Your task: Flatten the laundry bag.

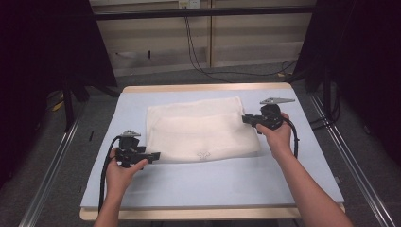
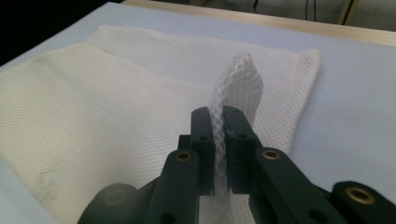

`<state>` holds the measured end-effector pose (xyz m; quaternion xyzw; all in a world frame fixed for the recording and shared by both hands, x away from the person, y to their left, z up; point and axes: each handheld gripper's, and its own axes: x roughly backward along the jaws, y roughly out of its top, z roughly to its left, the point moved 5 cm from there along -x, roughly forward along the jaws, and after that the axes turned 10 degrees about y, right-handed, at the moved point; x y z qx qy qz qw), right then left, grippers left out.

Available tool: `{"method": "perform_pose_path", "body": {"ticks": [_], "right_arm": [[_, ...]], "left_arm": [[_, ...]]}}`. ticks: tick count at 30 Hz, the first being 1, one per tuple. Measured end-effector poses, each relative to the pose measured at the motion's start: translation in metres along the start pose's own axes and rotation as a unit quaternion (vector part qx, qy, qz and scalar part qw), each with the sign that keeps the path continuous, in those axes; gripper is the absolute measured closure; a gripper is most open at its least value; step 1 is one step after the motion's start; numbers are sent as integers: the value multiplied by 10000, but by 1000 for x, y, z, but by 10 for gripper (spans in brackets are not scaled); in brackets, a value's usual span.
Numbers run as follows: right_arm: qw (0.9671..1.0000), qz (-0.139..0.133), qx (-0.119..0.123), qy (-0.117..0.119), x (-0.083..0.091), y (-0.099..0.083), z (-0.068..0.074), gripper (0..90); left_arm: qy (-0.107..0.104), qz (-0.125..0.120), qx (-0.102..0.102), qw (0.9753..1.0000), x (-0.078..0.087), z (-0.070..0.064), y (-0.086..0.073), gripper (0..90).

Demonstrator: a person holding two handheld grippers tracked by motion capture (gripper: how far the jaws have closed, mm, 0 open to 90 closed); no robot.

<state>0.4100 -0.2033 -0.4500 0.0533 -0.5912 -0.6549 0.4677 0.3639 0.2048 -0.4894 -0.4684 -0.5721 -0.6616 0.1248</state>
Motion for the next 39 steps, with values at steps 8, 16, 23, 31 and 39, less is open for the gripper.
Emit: {"method": "perform_pose_path", "body": {"ticks": [8, 16, 23, 31, 39], "right_arm": [[9997, -94, 135, 153, 12, -12, 16, 843], [9993, -249, 151, 215, 25, -26, 31, 842], [9991, -250, 201, 286, 37, -39, 45, 841], [9983, -244, 201, 488, 49, -64, 55, 841], [9976, 22, 247, 640, 53, -84, 60, 842]], "left_arm": [[15, -17, -3, 10000, -1, -3, -1, 266], [29, -22, -30, 10000, -1, -6, 0, 257], [-10, -3, -27, 10000, -3, -8, -1, 276], [9, -15, 59, 10000, -4, -10, 3, 265], [41, -114, 156, 9998, 4, -4, 13, 231]]}}
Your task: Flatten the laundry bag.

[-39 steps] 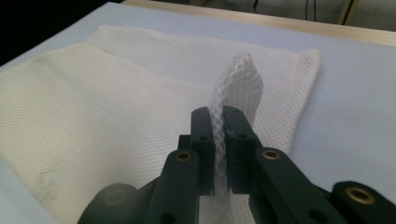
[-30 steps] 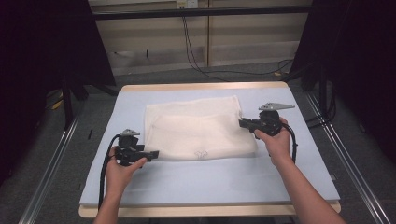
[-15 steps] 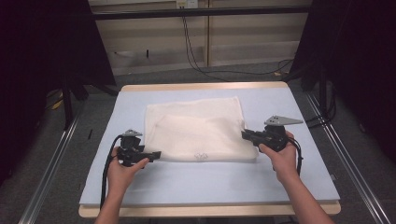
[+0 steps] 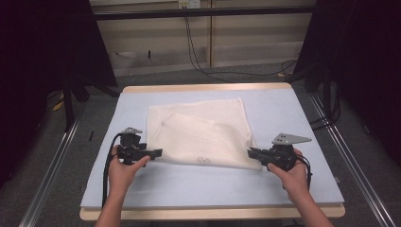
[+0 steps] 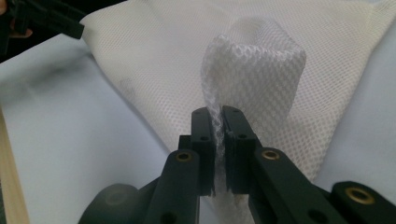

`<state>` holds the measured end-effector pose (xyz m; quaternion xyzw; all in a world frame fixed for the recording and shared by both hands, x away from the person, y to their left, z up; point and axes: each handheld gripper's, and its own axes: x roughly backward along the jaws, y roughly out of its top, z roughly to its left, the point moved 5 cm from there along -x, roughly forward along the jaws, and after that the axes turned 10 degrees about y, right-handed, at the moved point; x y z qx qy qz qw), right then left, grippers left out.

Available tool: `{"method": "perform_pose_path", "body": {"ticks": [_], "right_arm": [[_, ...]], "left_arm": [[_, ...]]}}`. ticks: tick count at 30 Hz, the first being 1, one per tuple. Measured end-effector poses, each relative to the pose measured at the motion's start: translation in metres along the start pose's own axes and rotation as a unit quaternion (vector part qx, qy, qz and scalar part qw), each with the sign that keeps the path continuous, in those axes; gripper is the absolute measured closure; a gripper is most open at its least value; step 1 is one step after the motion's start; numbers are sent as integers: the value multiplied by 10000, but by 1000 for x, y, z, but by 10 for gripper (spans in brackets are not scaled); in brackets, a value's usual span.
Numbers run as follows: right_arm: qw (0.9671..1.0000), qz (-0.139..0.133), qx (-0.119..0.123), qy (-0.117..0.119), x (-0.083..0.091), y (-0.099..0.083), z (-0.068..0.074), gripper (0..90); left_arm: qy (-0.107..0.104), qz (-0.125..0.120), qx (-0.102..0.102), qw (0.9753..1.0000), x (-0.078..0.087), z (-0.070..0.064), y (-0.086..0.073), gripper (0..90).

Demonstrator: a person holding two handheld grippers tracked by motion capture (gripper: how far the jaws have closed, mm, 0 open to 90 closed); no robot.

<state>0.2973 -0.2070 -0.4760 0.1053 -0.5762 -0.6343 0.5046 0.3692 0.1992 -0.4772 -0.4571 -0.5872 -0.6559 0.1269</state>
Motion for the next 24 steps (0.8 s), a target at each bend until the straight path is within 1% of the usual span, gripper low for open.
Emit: {"method": "perform_pose_path", "body": {"ticks": [1, 2, 4, 5, 6, 9, 10, 11, 12, 13, 14, 15, 16, 17, 18, 19, 21, 23, 24], "right_arm": [[10000, 23, -2, 20, 0, -1, 1, 843], [10000, 57, 15, 33, 0, -3, 1, 842], [9999, 91, 26, 68, 0, -5, 2, 843], [9999, 83, 26, 78, 0, -6, 3, 843], [9999, 83, 26, 78, 0, -6, 3, 843], [9997, 179, 50, 140, -2, -10, 6, 843], [9996, 217, 66, 171, -3, -13, 7, 843], [9995, 241, 65, 199, -4, -15, 8, 842], [9995, 237, 60, 211, -4, -16, 9, 842], [9995, 216, 49, 225, -4, -17, 9, 842], [9996, 171, 15, 219, -4, -18, 9, 842], [9996, 167, 20, 243, -3, -19, 9, 842], [9996, 174, 14, 238, -3, -20, 9, 842], [9995, 199, 20, 243, -3, -20, 9, 842], [9994, 226, 46, 264, -3, -21, 9, 842], [9994, 232, 46, 271, -3, -21, 9, 842], [9992, 275, 13, 301, -4, -22, 10, 842], [9991, 295, 16, 313, -5, -23, 10, 843], [9989, 332, 23, 343, -6, -24, 11, 842]], "left_arm": [[19, -13, 34, 10000, 0, 1, 1, 229], [108, -16, 30, 9999, 0, 3, 1, 221], [85, 4, 72, 9999, -2, 4, 1, 209], [135, -20, 67, 9999, -2, 6, 3, 205], [156, 6, 35, 9999, -2, 7, 3, 205], [164, -52, 111, 9998, -1, 10, 7, 204], [119, -85, 182, 9997, -1, 10, 9, 204], [111, -46, 173, 9998, -1, 11, 10, 203], [122, -85, 236, 9996, -3, 11, 11, 200], [96, 6, 171, 9998, -4, 11, 14, 200], [160, 11, 137, 9998, -6, 11, 16, 198], [175, 4, 117, 9998, -7, 9, 18, 197], [105, 58, 69, 9999, -9, 8, 22, 197], [51, 31, 145, 9999, -10, 6, 24, 197], [31, 33, 178, 9998, -12, 6, 26, 197], [48, 48, 128, 9999, -13, 7, 29, 197], [66, 2, 175, 9998, -16, 7, 35, 207], [70, 7, 168, 9998, -18, 8, 40, 214], [99, 8, 111, 9999, -20, 8, 43, 219]]}}
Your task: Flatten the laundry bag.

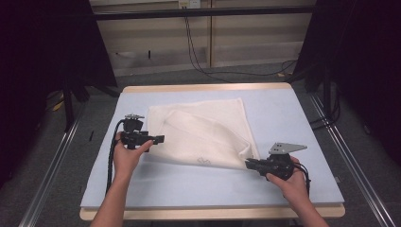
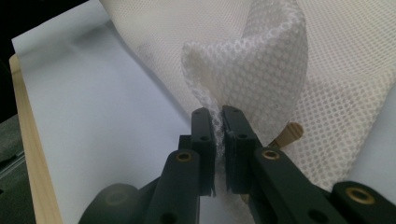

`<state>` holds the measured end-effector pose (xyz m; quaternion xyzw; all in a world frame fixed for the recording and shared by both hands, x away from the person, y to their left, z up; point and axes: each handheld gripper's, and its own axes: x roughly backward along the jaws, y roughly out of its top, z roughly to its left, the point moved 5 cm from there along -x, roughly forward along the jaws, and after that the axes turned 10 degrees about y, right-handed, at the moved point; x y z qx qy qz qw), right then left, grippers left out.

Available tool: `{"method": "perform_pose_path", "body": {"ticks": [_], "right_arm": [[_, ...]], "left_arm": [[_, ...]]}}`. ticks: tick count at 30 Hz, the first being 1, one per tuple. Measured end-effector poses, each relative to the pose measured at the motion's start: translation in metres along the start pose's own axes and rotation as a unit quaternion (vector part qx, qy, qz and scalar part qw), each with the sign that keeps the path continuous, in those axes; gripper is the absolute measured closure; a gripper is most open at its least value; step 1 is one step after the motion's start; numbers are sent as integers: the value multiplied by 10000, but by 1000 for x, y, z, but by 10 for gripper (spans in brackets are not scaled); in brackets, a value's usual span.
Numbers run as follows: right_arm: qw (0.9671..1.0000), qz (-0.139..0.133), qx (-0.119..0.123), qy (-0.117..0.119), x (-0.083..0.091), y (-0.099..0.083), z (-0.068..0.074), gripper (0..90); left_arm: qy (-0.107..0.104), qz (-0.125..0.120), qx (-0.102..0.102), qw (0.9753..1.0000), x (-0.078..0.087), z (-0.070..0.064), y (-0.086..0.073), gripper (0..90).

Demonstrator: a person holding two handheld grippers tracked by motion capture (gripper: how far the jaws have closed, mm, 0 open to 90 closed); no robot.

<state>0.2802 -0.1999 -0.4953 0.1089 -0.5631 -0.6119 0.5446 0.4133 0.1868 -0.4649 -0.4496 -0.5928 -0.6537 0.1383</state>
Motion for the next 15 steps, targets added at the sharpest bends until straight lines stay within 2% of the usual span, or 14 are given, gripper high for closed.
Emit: {"method": "perform_pose_path", "body": {"ticks": [1, 3, 4, 6, 8, 9, 11, 15], "right_arm": [[10000, 29, 5, 10, -1, -1, 0, 843], [10000, 66, 17, 49, -2, -2, 0, 842], [10000, 65, -2, 62, -2, -2, 0, 843], [9999, 83, -31, 121, -3, -2, -1, 843], [9998, 118, -54, 163, -4, -4, -2, 842], [9997, 145, -79, 179, -4, -5, -2, 842], [9997, 156, -56, 199, -4, -6, -2, 842], [9995, 216, -59, 239, -5, -7, -3, 842]], "left_arm": [[-58, 40, -64, 10000, -1, -1, 2, 225], [-189, 18, -43, 9998, -4, -3, 6, 258], [-211, -59, 51, 9997, -4, -2, 7, 278], [-262, -70, -64, 9996, -7, -5, 7, 388], [-387, 12, -87, 9992, -10, -10, 6, 419], [-386, 92, -212, 9990, -10, -12, 4, 487], [-357, 106, -287, 9989, -8, -14, 2, 525], [-616, -43, -229, 9978, 0, -22, -3, 654]]}}
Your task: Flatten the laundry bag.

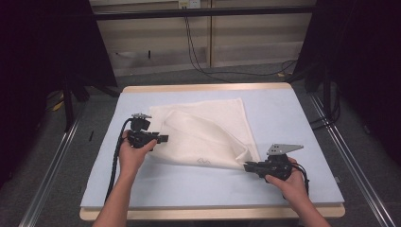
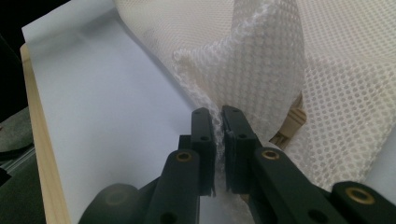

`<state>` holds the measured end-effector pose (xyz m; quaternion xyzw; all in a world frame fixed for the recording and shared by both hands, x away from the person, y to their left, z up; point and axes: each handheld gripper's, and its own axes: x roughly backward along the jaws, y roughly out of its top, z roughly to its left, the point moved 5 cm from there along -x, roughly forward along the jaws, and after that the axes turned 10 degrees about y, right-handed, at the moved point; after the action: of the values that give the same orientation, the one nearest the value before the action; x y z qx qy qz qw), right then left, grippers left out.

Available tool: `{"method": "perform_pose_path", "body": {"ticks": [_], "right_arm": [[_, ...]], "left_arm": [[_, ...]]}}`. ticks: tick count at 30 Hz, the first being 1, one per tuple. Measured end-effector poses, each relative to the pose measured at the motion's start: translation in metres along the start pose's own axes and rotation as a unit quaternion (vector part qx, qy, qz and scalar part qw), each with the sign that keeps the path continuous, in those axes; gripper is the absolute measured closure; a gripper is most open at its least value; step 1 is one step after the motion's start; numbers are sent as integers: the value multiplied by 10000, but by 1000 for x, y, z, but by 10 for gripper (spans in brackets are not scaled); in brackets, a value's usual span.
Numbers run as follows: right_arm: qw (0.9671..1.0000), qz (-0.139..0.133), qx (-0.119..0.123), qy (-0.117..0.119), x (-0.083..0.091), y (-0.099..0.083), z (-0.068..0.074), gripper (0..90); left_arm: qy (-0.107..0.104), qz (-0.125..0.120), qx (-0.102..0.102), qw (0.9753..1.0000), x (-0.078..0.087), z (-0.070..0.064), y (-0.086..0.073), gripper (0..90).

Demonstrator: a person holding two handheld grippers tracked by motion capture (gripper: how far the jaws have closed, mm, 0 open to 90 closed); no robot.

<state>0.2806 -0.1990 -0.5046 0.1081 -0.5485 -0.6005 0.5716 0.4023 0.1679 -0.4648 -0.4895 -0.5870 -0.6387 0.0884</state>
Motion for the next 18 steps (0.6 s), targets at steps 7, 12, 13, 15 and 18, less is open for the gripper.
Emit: {"method": "perform_pose_path", "body": {"ticks": [7, 12, 13, 15, 18], "right_arm": [[9998, 121, -149, 67, -5, -3, -2, 844], [9996, 181, -201, 78, -5, -3, -2, 845], [9996, 181, -205, 87, -6, -3, -2, 845], [9995, 223, -189, 110, -6, -3, -2, 846], [9994, 246, -184, 131, -5, -4, -1, 846]], "left_arm": [[-206, -137, 147, 9996, 13, -1, -28, 785], [-263, -120, 147, 9995, 19, -1, -48, 797], [-251, -112, 145, 9995, 21, -2, -53, 797], [-236, -133, 98, 9996, 23, -2, -60, 797], [-168, -73, 136, 9997, 25, -1, -69, 800]]}}
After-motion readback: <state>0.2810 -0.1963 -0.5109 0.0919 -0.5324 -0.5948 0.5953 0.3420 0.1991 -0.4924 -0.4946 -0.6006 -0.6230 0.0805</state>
